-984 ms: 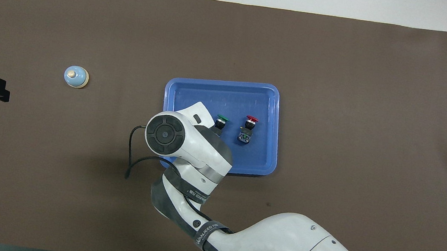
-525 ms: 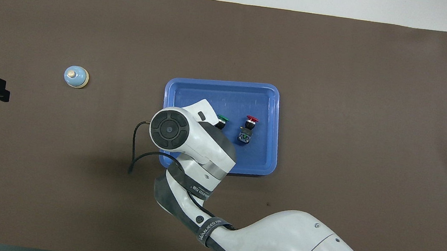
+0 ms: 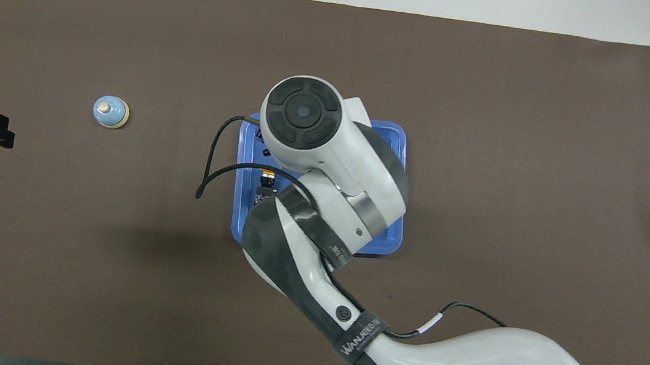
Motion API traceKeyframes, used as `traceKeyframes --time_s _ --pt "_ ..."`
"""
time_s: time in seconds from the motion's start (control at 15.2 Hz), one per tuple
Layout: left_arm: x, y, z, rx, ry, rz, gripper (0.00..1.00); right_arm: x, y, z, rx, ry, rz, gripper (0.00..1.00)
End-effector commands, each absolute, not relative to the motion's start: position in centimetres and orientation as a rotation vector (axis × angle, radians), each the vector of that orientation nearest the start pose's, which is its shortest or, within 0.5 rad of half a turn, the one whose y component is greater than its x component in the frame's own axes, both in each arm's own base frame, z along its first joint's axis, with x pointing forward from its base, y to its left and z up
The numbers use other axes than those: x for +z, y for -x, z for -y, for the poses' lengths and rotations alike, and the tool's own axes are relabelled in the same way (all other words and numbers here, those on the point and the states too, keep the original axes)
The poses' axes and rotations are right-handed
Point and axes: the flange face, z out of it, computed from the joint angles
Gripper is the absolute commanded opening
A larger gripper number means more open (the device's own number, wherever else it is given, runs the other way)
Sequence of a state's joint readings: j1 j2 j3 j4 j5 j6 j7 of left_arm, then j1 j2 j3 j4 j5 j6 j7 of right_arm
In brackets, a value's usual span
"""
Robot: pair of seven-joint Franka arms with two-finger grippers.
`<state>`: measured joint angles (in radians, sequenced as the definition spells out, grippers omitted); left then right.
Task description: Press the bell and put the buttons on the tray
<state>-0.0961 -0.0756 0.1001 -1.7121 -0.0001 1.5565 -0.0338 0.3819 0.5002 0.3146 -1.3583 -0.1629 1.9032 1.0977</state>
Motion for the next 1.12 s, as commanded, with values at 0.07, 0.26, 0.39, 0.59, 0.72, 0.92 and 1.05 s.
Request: traceKeyframes --time_s 0.07,0.26,0.39,0.59,0.72,0.92,1.05 --pt "59.9 -51.8 -0.5 0.136 3.143 0.068 1.0 52.0 -59.3 -30.9 -0.005 3.052 -0.546 1.0" --pt "59.9 -51.8 -0.5 0.136 3.143 0.068 1.0 55.3 -59.9 -23.9 0.018 3.107 -0.396 1.0" --pt "59.9 -51.8 -0.5 0.136 3.143 0.068 1.0 57.1 -59.8 -20.2 0.03 3.135 -0.297 1.0" --pt "59.9 -51.8 -0.5 0.136 3.145 0.068 1.0 59.7 -59.4 -14.3 0.051 3.164 -0.137 1.0" --pt "59.9 -51.8 -0.5 0.136 3.143 0.068 1.0 61.3 -58.8 -10.3 0.073 3.175 -0.049 1.0" --pt "59.9 -51.8 -0.5 0.136 3.143 0.068 1.0 63.7 -57.2 -5.7 0.108 3.171 0.07 1.0" --pt "59.9 -51.8 -0.5 0.136 3.143 0.068 1.0 65.3 -55.7 -2.5 0.121 3.182 0.062 1.0"
